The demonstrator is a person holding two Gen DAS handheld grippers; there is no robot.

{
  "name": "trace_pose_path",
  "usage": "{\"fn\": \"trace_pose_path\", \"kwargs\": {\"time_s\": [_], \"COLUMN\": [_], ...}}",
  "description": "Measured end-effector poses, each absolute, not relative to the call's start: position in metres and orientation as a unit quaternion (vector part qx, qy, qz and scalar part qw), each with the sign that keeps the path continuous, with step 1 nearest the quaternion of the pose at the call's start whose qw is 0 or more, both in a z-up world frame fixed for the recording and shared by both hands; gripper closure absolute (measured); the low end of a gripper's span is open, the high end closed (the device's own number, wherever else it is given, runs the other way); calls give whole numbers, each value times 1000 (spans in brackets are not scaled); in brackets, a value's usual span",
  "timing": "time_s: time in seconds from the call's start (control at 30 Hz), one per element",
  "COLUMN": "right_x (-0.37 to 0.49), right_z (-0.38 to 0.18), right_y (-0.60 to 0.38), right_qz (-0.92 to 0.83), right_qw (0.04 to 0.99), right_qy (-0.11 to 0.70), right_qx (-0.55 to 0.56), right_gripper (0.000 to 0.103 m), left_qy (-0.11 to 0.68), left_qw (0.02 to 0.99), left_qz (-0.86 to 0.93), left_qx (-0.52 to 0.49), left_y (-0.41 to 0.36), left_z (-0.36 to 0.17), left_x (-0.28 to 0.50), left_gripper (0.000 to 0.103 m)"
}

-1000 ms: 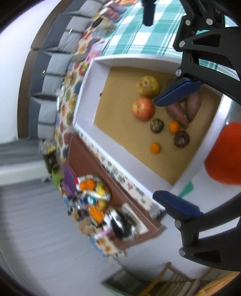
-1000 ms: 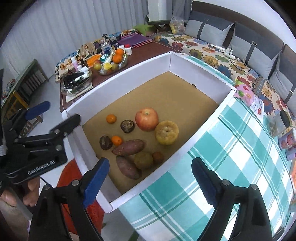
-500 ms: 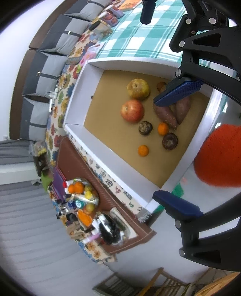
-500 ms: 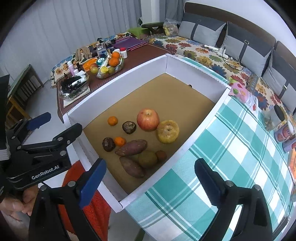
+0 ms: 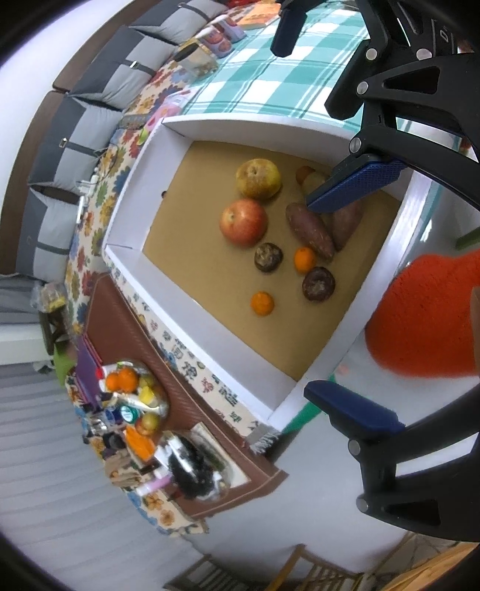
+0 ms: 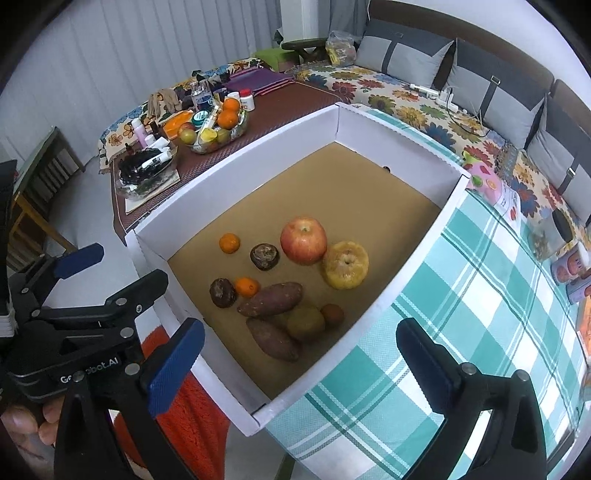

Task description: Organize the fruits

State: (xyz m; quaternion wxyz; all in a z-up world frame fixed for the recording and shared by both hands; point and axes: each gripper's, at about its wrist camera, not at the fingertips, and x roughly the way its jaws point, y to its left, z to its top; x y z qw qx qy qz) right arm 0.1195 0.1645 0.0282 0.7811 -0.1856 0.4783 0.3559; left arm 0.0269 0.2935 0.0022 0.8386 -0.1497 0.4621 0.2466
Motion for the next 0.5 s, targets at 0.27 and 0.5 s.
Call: {"fn": "trace_pose_path", "kwargs": {"time_s": [0.27,0.5], "right_x": [118,119], "right_z": [24,26], "right_y": [167,167], "right_qz": [348,346], "right_qw": [777,778], "right_qy": [490,488], "right_qx": [-186,-189], "right_gripper": [0,0], "left_qy": [477,469], "left_qw": [831,834], "left_qz": [244,257], "left_qx": [-147,-132], "left_y": [295,295], "left_z": [-1,5], "left_x": [30,30], "left_gripper": [7,7]}}
